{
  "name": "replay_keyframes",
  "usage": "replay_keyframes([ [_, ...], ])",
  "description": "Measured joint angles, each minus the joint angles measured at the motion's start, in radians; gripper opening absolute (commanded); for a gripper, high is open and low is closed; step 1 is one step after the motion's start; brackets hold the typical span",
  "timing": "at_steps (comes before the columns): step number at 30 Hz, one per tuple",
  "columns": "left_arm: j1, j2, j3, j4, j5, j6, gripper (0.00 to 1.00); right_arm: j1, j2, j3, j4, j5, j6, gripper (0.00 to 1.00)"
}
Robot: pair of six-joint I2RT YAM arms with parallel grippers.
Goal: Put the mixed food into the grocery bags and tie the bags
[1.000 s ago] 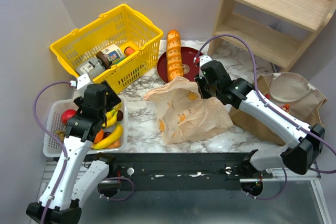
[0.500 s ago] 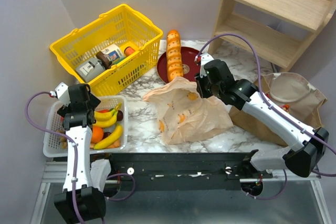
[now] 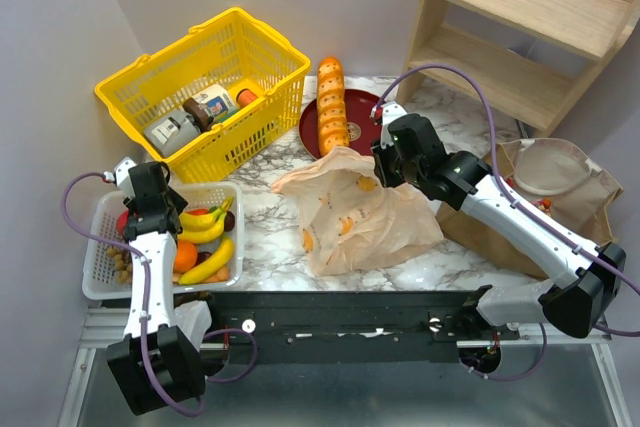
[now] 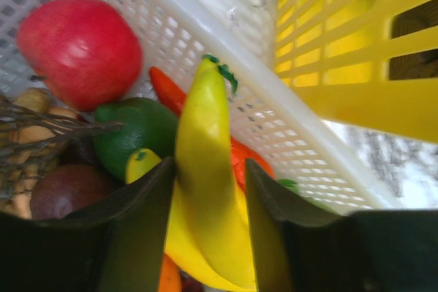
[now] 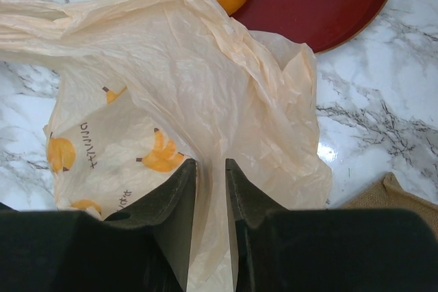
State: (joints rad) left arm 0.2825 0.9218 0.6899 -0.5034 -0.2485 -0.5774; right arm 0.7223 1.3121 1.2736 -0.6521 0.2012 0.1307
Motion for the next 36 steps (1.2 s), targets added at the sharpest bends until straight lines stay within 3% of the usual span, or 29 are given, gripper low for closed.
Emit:
replay_keyframes([
  [11,0.005,-0.170,-0.011,-0.019,0.070,0.066,0.01,-0.003,0.000,-0.005,0.000,0.000,0.003,0.32],
  [21,-0.034,-0.269,0.042,-0.055,0.270,0.137,0.00,-0.003,0.000,-0.005,0.000,0.000,0.002,0.32],
  [23,-0.108,-0.275,0.048,-0.064,0.284,0.139,0.00,-0.003,0.000,-0.005,0.000,0.000,0.002,0.32],
  [28,-0.412,-0.264,0.081,-0.049,0.254,0.096,0.00,-0.003,0.002,-0.005,0.000,0.000,0.003,0.32],
  [36,-0.813,-0.159,0.107,0.064,0.016,-0.057,0.00,-0.003,0.002,-0.005,-0.002,0.001,0.008,0.31],
])
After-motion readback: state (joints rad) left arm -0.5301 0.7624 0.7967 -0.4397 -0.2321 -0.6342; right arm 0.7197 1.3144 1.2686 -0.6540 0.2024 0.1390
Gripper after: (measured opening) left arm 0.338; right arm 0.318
